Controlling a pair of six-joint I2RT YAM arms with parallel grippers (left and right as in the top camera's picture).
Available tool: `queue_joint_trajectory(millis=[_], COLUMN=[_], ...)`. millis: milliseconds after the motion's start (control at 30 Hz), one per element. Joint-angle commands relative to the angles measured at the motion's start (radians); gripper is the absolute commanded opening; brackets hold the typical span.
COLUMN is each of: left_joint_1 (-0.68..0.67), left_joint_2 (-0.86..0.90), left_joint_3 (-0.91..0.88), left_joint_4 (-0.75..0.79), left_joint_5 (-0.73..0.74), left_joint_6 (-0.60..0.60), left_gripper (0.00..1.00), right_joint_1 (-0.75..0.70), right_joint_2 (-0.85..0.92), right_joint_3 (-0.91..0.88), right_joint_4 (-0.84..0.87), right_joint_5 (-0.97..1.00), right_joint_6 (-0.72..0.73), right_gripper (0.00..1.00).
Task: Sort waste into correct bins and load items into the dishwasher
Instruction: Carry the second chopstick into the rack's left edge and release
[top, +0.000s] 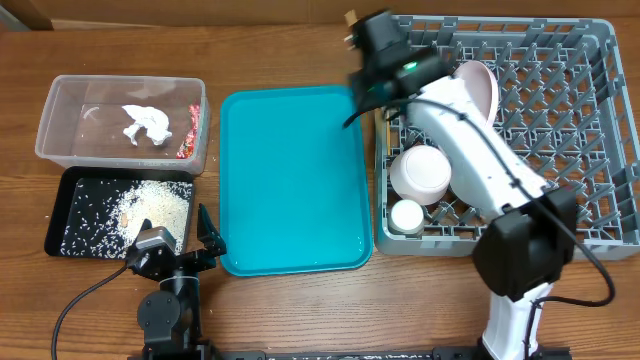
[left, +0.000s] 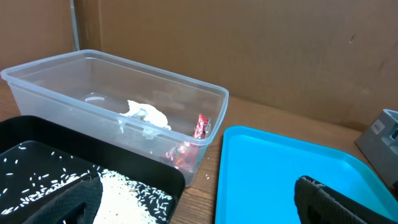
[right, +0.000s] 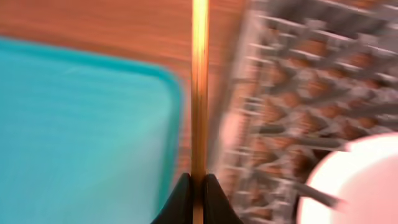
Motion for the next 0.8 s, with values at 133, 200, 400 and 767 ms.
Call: queue_joint_trajectory(millis=[133, 200, 400, 767], left_joint_1=[0.006, 0.006, 0.006, 0.006], left_joint_2=[-0.01, -0.01, -0.01, -0.01], left_joint_3=[-0.004, -0.004, -0.004, -0.004], left_joint_4=[0.001, 0.001, 0.001, 0.001], left_joint_5=[0.002, 0.001, 0.001, 0.001], left_joint_6=[0.011, 0.012, 0.012, 0.012], left_gripper=[1.0, 1.0, 1.0, 1.0], right_joint_1=[-0.124, -0.126, -0.09, -0.076], right_joint_2=[0.089, 0.106, 0.107, 0.085], right_joint_3=[-0.003, -0.003, 0.001, 0.0], right_joint_4=[-0.008, -0.008, 0.009, -0.022], right_joint_5=[-0.069, -0.071, -0.1, -0.1], right_joint_6=[-0.064, -0.064, -0.06, 0.019], right_gripper=[0.04, 0.04, 0.04, 0.5])
